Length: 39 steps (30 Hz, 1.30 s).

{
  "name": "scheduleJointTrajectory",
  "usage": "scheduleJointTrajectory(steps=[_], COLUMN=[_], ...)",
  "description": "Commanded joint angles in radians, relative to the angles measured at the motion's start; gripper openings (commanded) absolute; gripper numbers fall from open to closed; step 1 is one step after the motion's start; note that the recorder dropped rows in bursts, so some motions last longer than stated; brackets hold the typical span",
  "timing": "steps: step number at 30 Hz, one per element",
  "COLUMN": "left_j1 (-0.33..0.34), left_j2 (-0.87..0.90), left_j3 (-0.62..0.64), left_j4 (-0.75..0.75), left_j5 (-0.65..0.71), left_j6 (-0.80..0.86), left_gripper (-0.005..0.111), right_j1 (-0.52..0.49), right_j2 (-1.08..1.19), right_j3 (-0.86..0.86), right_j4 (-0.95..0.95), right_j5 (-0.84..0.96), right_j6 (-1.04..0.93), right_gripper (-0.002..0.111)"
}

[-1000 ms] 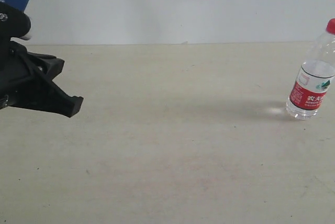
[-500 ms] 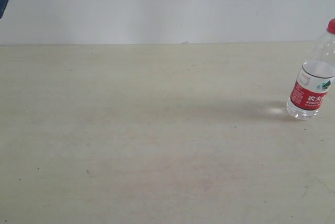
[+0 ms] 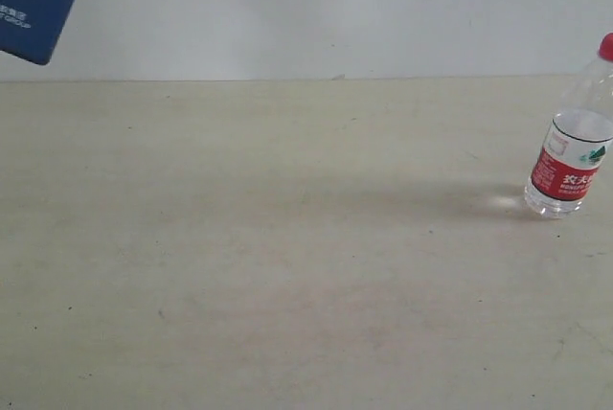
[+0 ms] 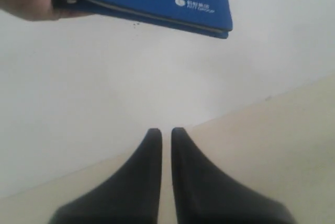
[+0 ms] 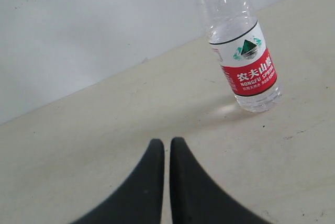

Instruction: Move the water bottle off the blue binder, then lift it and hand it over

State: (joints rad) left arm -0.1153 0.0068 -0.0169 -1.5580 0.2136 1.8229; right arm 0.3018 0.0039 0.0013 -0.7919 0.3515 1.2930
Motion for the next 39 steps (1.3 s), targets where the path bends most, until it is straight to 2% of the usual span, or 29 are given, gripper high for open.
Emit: scheduleJointTrajectory(steps=[1, 5, 8, 10, 14, 16, 18, 21, 25, 27, 30, 35, 39], left_j1=[0.005, 0.005, 0.005, 0.005, 0.005, 0.005, 0.005, 0.005, 0.005, 0.005, 0.012, 0.012, 0.012], left_j2=[-0.006, -0.007, -0.007, -0.007, -0.007, -0.007, -0.007, -0.006, -0.006, -0.006, 0.001, 0.001, 0.001], left_j3=[0.017, 0.017, 0.017, 0.017, -0.020, -0.025, -0.025, -0.025, -0.001, 0.017, 0.017, 0.017, 0.017], left_j4=[-0.004, -0.004, -0.058, -0.186, -0.172, -0.058, 0.211, 0.492, 0.817, 0.887, 0.973, 1.205, 1.357], left_j5=[0.024, 0.027, 0.069, 0.107, -0.003, -0.038, -0.067, -0.078, -0.118, -0.139, -0.042, 0.097, 0.082], left_j6=[-0.007, -0.007, -0.007, -0.017, -0.176, -0.350, -0.741, -1.149, -1.522, -1.613, -1.704, -1.697, -1.697], left_gripper=[0.005, 0.005, 0.005, 0.005, 0.005, 0.005, 0.005, 0.005, 0.005, 0.005, 0.005, 0.005, 0.005], right_j1=[-0.001, -0.001, -0.001, -0.001, -0.001, -0.001, -0.001, -0.001, -0.001, -0.001, -0.001, -0.001, -0.001], right_j2=[-0.004, -0.004, -0.004, -0.004, -0.004, -0.004, -0.004, -0.004, -0.004, -0.004, -0.004, -0.004, -0.004], right_j3=[-0.001, -0.001, -0.001, -0.001, -0.001, -0.001, -0.001, -0.001, -0.001, -0.001, -0.001, -0.001, -0.001], right_j4=[-0.007, -0.007, -0.007, -0.008, -0.008, -0.008, -0.008, -0.008, -0.008, -0.008, -0.008, -0.008, -0.008], right_j5=[-0.007, -0.007, -0.007, -0.007, -0.007, -0.007, -0.007, -0.007, -0.007, -0.007, -0.009, -0.011, -0.009], right_j6=[-0.001, -0.001, -0.001, -0.003, -0.001, -0.001, -0.003, -0.006, -0.006, -0.006, -0.006, -0.006, -0.006], right_gripper=[0.000, 0.000, 0.000, 0.000, 0.000, 0.000, 0.000, 0.000, 0.000, 0.000, 0.000, 0.000, 0.000])
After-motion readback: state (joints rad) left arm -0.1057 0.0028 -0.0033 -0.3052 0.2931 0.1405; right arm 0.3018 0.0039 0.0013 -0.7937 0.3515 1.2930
